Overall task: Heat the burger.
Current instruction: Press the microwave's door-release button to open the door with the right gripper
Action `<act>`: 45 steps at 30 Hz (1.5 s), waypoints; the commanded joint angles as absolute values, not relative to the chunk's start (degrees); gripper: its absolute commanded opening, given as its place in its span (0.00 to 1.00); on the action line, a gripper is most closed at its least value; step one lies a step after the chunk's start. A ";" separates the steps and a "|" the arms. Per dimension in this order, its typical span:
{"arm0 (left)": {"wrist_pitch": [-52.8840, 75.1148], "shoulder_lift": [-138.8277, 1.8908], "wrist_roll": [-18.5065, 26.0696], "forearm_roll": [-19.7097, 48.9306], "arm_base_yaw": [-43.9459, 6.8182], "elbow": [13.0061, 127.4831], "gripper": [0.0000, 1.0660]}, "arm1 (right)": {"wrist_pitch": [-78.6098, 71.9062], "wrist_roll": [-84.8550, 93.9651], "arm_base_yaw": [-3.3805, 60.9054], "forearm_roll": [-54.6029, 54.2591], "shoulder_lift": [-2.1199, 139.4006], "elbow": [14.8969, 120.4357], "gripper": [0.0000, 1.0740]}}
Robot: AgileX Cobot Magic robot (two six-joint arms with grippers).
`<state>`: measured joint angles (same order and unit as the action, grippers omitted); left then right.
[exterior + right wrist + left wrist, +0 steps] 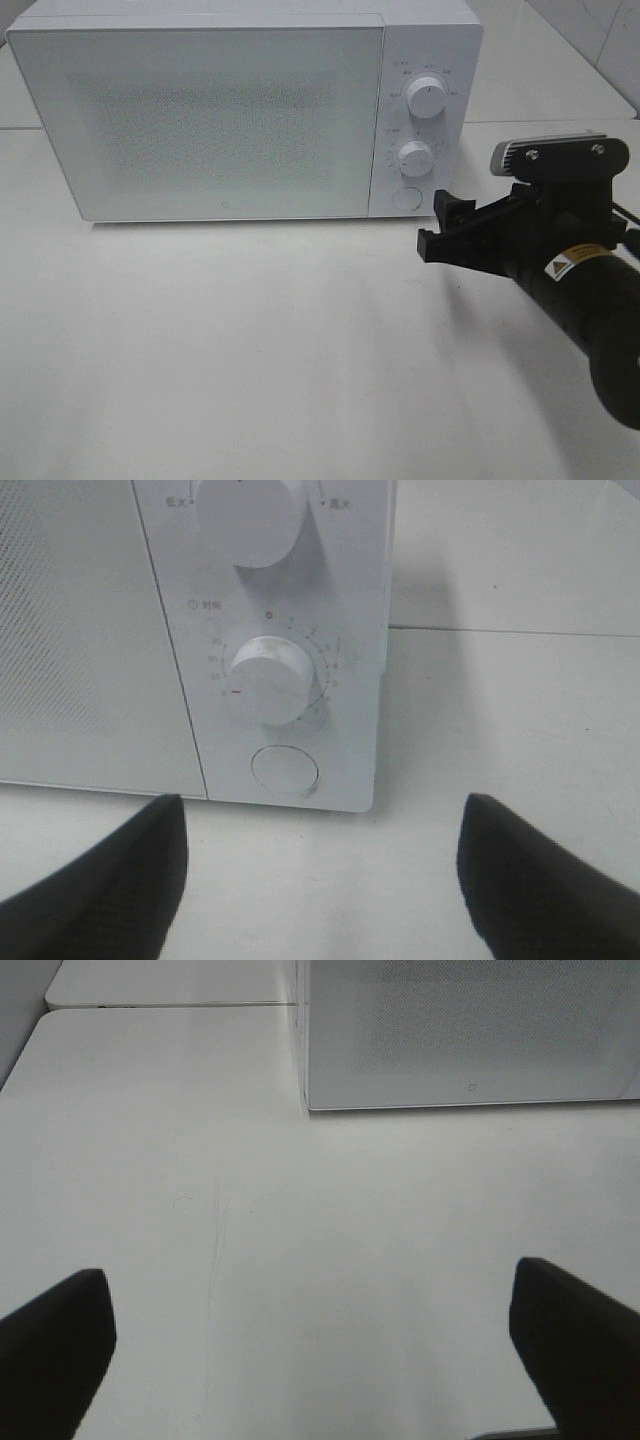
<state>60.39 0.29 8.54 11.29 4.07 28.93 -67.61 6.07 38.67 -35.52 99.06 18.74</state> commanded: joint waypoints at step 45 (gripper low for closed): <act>59.64 1.43 8.48 11.63 4.18 28.71 0.94 | -70.59 -83.14 46.24 -47.50 104.79 20.91 0.00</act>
<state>60.39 0.29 8.54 11.29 4.07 28.93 -69.50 -82.96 46.12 -47.21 104.74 20.34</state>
